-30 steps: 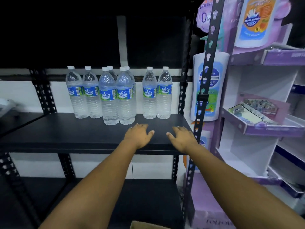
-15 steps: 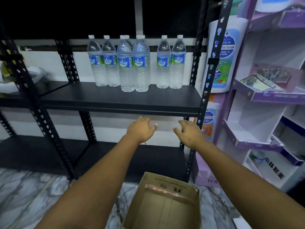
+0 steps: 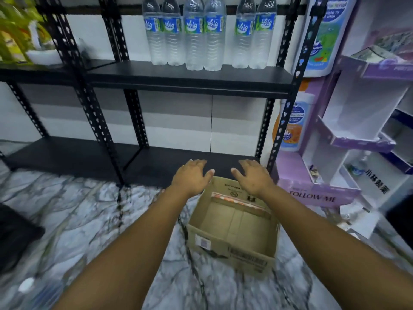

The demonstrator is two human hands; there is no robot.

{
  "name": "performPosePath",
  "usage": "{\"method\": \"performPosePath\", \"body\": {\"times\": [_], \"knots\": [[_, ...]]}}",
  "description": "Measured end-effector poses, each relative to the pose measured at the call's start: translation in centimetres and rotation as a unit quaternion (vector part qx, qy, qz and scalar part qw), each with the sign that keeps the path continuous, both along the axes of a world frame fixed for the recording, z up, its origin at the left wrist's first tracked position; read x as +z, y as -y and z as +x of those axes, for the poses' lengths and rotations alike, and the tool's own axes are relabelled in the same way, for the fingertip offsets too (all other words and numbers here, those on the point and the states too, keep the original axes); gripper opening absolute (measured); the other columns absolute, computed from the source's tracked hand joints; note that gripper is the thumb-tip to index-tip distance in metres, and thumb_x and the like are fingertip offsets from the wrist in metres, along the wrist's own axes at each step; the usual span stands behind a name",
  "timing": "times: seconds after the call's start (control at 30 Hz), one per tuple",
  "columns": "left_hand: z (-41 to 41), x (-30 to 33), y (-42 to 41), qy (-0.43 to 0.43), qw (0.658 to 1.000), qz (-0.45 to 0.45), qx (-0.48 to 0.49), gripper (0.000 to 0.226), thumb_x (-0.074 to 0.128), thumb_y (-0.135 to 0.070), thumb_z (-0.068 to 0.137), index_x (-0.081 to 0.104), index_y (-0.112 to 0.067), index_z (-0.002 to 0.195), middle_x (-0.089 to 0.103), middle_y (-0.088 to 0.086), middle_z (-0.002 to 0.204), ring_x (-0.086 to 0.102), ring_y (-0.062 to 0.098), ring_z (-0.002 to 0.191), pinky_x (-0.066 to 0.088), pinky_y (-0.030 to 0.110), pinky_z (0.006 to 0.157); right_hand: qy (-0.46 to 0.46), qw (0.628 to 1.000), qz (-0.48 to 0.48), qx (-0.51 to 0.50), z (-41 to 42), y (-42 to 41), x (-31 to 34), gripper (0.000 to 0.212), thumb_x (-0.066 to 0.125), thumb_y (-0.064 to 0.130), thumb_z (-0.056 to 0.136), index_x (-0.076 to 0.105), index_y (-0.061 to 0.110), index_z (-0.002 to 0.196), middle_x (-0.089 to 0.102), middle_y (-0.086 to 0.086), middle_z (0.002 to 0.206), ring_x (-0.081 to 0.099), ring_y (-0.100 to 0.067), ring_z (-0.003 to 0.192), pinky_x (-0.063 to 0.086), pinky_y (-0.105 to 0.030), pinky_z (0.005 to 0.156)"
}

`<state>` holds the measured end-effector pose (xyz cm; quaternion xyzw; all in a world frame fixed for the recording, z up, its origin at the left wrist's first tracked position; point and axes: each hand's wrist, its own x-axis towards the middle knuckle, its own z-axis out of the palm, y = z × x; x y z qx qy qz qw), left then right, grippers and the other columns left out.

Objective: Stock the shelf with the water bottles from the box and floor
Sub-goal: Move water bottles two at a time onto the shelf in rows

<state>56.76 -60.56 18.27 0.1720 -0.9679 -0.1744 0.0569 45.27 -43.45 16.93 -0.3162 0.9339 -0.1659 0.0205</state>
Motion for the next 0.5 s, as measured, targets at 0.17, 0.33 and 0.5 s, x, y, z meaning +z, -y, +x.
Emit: {"method": "performPosePath", "body": {"times": [0.17,0.33,0.5], "knots": [[5.1,-2.8,-1.3,-0.005,1.0,0.015,0.011,0.06,0.035,-0.049,0.101,0.031,-0.015,0.149,0.031,0.007,0.156,0.019,0.024,0.147,0.024,0.039,0.116,0.043,0.999,0.001,0.007,5.1,-0.7,-2.8,0.059,0.034,0.047,0.1,0.032,0.014,0.149,0.031,-0.01,0.156,0.022,-0.027,0.145,0.02,-0.043,0.116],[11.0,-5.2,-1.3,-0.027,0.997,0.057,0.054,0.058,0.038,-0.047,0.1,0.033,-0.015,0.149,0.031,0.007,0.156,0.019,0.024,0.147,0.021,0.038,0.118,0.076,0.997,-0.025,0.023,9.8,0.7,-4.9,0.062,0.036,0.05,0.098,0.036,0.012,0.147,0.034,-0.011,0.154,0.027,-0.028,0.143,0.021,-0.039,0.115],[17.5,-8.6,-0.1,-0.061,0.991,0.069,0.099,0.057,0.039,-0.046,0.101,0.039,-0.012,0.146,0.04,0.008,0.15,0.033,0.022,0.139,0.027,0.033,0.113,0.102,0.992,-0.015,0.079,14.6,3.8,-7.2,0.059,0.037,0.048,0.097,0.042,0.01,0.141,0.041,-0.014,0.148,0.034,-0.029,0.138,0.027,-0.038,0.112]]}}
